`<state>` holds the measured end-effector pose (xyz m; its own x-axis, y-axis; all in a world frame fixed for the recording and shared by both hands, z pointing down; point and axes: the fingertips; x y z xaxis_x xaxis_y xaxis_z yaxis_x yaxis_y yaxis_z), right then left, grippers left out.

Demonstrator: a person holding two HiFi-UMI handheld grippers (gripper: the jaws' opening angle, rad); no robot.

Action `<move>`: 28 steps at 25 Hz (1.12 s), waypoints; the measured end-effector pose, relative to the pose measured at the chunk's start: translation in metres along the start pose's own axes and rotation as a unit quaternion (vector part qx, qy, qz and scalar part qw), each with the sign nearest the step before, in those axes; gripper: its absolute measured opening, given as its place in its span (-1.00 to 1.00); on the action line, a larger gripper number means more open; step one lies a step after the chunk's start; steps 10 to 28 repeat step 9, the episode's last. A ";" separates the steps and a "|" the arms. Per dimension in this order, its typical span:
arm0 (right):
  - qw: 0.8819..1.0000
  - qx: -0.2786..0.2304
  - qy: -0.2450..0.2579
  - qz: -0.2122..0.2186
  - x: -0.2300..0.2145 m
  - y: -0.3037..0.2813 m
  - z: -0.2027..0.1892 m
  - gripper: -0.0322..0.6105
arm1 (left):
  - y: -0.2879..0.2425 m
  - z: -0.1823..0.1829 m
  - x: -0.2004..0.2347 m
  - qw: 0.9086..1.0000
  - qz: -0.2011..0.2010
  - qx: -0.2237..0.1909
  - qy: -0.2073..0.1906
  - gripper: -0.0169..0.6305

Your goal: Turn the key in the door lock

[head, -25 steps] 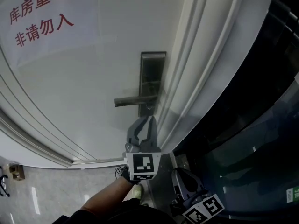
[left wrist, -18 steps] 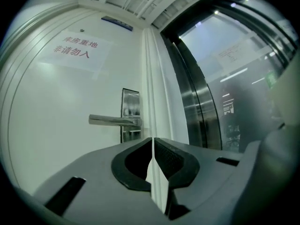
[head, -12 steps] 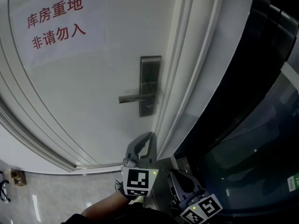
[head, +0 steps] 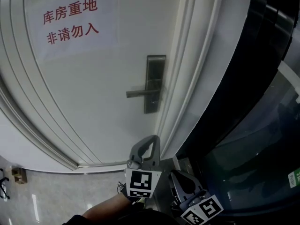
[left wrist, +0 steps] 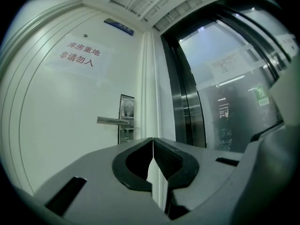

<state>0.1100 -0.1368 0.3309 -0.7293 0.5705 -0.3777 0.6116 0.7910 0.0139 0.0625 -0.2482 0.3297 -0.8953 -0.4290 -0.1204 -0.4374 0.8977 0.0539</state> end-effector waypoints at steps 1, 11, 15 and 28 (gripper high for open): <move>1.000 0.000 0.001 0.001 0.002 0.001 0.000 -0.86 | 0.002 0.001 0.000 1.000 0.001 -0.001 0.000 -0.92; 1.000 -0.007 0.006 0.000 0.006 0.008 0.004 -0.86 | 0.008 0.010 -0.004 1.000 0.001 -0.013 -0.005 -0.92; 1.000 -0.007 0.006 0.000 0.006 0.008 0.004 -0.86 | 0.008 0.010 -0.004 1.000 0.001 -0.013 -0.005 -0.92; 1.000 -0.007 0.006 0.000 0.006 0.008 0.004 -0.86 | 0.008 0.010 -0.004 1.000 0.001 -0.013 -0.005 -0.92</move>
Point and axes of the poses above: the fingertips, and each gripper's own axes: y backward along the fingers, x to its left, z out of its top, and after that the axes turned 7 degrees about -y, right-handed
